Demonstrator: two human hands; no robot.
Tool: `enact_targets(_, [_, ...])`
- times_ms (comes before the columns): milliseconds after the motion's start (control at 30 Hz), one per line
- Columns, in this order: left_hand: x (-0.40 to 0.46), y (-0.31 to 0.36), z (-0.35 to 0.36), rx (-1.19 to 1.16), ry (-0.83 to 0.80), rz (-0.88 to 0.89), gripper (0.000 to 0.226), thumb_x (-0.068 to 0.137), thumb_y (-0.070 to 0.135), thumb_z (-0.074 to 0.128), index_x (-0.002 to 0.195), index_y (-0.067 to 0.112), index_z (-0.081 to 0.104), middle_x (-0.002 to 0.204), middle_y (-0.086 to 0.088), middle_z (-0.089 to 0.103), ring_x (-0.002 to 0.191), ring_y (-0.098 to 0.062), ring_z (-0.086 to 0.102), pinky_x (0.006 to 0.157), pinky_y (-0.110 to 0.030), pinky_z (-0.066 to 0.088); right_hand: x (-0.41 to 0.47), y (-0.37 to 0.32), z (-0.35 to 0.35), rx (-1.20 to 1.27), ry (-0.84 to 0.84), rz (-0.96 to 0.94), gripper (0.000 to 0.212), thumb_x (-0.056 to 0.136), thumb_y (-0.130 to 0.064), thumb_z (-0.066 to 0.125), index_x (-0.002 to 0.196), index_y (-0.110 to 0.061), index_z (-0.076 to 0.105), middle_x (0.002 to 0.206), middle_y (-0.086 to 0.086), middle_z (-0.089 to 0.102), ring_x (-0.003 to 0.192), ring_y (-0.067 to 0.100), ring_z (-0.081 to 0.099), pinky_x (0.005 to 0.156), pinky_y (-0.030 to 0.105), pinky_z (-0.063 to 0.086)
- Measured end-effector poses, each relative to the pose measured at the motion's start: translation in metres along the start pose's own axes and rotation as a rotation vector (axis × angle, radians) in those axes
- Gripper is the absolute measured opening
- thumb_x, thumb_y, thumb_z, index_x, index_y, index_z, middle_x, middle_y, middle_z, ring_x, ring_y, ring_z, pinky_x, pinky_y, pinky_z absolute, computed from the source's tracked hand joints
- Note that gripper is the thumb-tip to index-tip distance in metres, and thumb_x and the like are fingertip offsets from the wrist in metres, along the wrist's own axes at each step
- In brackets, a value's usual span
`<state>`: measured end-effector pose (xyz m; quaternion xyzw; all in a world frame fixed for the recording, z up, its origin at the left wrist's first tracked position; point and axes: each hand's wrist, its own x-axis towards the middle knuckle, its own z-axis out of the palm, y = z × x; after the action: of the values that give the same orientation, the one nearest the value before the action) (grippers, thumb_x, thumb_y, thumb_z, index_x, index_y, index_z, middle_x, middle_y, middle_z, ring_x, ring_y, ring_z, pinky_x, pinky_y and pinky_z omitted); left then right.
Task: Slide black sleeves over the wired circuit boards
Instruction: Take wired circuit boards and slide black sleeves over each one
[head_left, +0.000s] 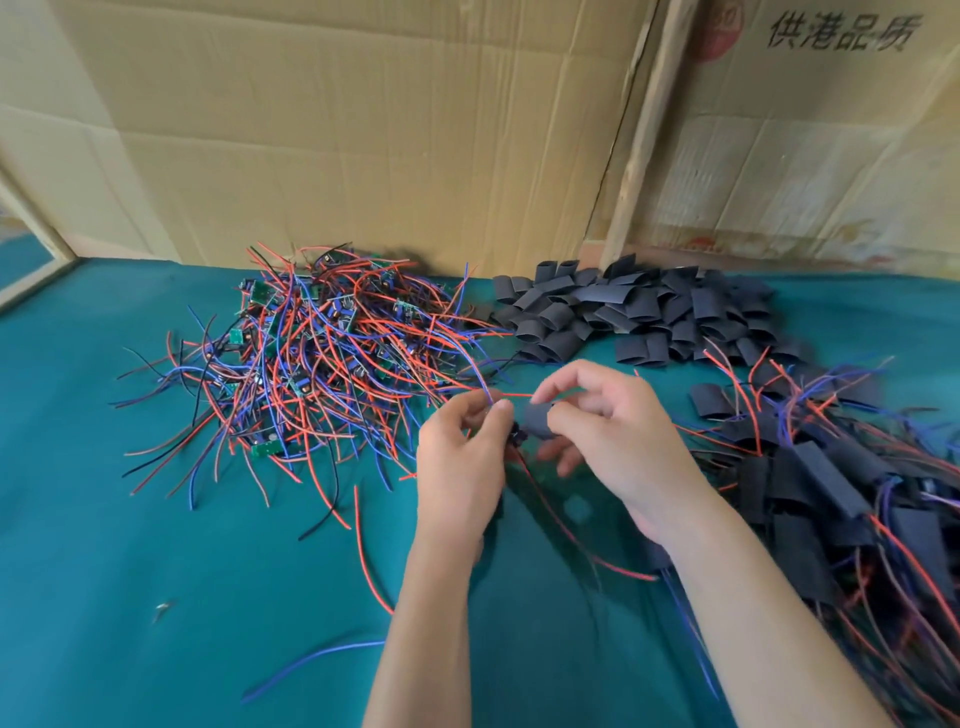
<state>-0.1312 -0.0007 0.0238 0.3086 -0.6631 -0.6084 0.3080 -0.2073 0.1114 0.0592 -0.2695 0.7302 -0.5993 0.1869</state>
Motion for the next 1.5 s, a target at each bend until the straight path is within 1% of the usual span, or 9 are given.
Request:
enact_targets(100, [-0.005, 0.002, 0.005, 0.030, -0.067, 0.020, 0.022, 0.091, 0.003, 0.059, 0.090, 0.021, 0.073, 0.069, 0.006, 0.064, 0.046, -0.005, 0.056, 0.045, -0.018, 0.041, 0.002, 0.000, -0.013, -0.028, 0.159, -0.020, 0.019, 0.061, -0.017, 0.056, 0.076, -0.021, 0.068, 0.068, -0.008, 0.064, 0.048, 0.018, 0.061, 0.044, 0.017, 0.039])
enact_targets(200, [-0.011, 0.004, 0.014, 0.007, -0.223, 0.060, 0.016, 0.097, 0.005, 0.058, 0.095, 0.013, 0.072, 0.071, 0.004, 0.063, 0.049, -0.011, 0.057, 0.051, -0.028, 0.053, 0.001, 0.001, -0.014, -0.017, 0.211, -0.024, 0.014, 0.065, -0.014, 0.059, 0.070, -0.021, 0.071, 0.065, -0.006, 0.065, 0.046, 0.015, 0.057, 0.044, 0.020, 0.040])
enact_targets(333, [-0.011, 0.002, 0.014, 0.059, -0.258, 0.138, 0.018, 0.101, 0.011, 0.057, 0.096, 0.016, 0.074, 0.070, 0.007, 0.067, 0.060, -0.026, 0.064, 0.054, -0.027, 0.046, 0.000, -0.006, -0.018, 0.064, 0.047, -0.010, 0.021, 0.082, 0.002, 0.067, 0.077, -0.014, 0.079, 0.071, 0.007, 0.071, 0.057, 0.020, 0.067, 0.055, 0.027, 0.054])
enact_targets(433, [-0.012, 0.005, 0.012, -0.067, -0.266, 0.090, 0.019, 0.100, 0.008, 0.057, 0.093, 0.009, 0.074, 0.063, 0.008, 0.065, 0.043, -0.005, 0.054, 0.045, -0.020, 0.048, -0.003, -0.009, -0.033, 0.105, -0.166, -0.008, 0.028, 0.079, 0.005, 0.075, 0.095, -0.017, 0.081, 0.091, 0.013, 0.070, 0.068, 0.026, 0.070, 0.069, 0.031, 0.059])
enact_targets(533, [-0.016, 0.007, 0.014, -0.095, -0.297, 0.081, 0.019, 0.099, 0.008, 0.057, 0.094, 0.010, 0.075, 0.066, 0.001, 0.068, 0.048, -0.005, 0.057, 0.046, -0.020, 0.049, -0.004, -0.008, -0.041, 0.043, -0.213, -0.016, 0.037, 0.079, 0.008, 0.077, 0.101, -0.021, 0.081, 0.095, 0.007, 0.069, 0.069, 0.027, 0.072, 0.072, 0.031, 0.060])
enact_targets(633, [-0.013, 0.004, 0.014, -0.026, -0.287, 0.146, 0.018, 0.099, 0.007, 0.058, 0.094, 0.011, 0.076, 0.076, -0.007, 0.069, 0.064, -0.005, 0.059, 0.055, -0.023, 0.052, -0.004, -0.009, -0.043, 0.067, -0.116, -0.041, 0.026, 0.083, 0.006, 0.076, 0.093, -0.018, 0.080, 0.084, 0.005, 0.072, 0.065, 0.027, 0.073, 0.061, 0.027, 0.058])
enact_targets(933, [-0.020, -0.007, 0.025, 0.018, -0.545, 0.121, 0.019, 0.097, 0.011, 0.063, 0.093, 0.023, 0.078, 0.067, 0.003, 0.061, 0.050, -0.013, 0.055, 0.048, -0.028, 0.054, 0.003, -0.019, -0.077, 0.408, 0.595, -0.095, 0.007, 0.085, -0.006, 0.078, 0.082, -0.009, 0.072, 0.068, 0.002, 0.070, 0.055, 0.017, 0.067, 0.048, 0.022, 0.049])
enact_targets(1267, [-0.021, -0.008, 0.027, 0.138, -0.587, 0.131, 0.020, 0.096, 0.018, 0.063, 0.093, 0.031, 0.078, 0.064, 0.007, 0.059, 0.049, -0.016, 0.054, 0.054, -0.046, 0.059, 0.000, -0.026, -0.070, 0.627, 0.544, 0.031, 0.017, 0.085, -0.005, 0.076, 0.073, -0.010, 0.066, 0.058, 0.004, 0.066, 0.050, 0.014, 0.064, 0.045, 0.019, 0.046])
enact_targets(1500, [-0.020, -0.008, 0.027, 0.201, -0.576, 0.142, 0.019, 0.094, 0.018, 0.063, 0.090, 0.029, 0.078, 0.058, 0.011, 0.056, 0.044, -0.010, 0.052, 0.051, -0.028, 0.054, 0.002, -0.024, -0.069, 0.436, 0.481, -0.007, 0.016, 0.084, -0.008, 0.079, 0.072, -0.011, 0.069, 0.057, 0.002, 0.064, 0.052, 0.017, 0.063, 0.044, 0.021, 0.045])
